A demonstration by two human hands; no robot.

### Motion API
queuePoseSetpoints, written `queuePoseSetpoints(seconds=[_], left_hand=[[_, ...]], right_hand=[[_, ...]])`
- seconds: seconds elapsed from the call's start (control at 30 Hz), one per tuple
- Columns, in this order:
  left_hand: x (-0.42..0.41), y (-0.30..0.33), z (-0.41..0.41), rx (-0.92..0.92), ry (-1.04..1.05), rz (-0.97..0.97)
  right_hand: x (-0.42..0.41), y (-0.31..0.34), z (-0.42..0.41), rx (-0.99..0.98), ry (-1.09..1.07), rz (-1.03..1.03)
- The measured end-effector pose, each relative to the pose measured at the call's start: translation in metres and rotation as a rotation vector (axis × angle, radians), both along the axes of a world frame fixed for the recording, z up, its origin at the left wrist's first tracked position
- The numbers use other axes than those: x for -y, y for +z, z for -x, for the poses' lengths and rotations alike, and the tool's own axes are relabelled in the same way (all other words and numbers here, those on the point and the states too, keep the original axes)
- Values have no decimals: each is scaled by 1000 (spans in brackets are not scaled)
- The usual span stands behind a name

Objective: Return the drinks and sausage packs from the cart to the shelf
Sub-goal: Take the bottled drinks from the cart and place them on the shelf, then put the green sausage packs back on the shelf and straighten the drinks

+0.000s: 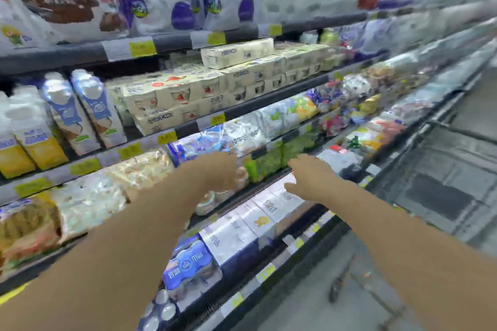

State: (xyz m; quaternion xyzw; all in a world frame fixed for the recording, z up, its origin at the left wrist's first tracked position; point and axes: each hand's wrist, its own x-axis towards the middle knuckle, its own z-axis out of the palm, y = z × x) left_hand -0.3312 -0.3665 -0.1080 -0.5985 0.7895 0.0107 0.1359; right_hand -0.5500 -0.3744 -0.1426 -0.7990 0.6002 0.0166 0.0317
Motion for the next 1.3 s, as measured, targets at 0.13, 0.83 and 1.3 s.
queuePoseSetpoints(seconds=[0.13,0.83,1.3], left_hand=[[27,-17,100,-5,-108,-54],[269,-142,512,-87,-647,-363],[384,-283,687,-5,-652,-526]], right_hand=[[-11,-7,108,-34,-122,-26],[114,-114,469,-67,-731,-215],[214,-241,610,206,-953,-413]])
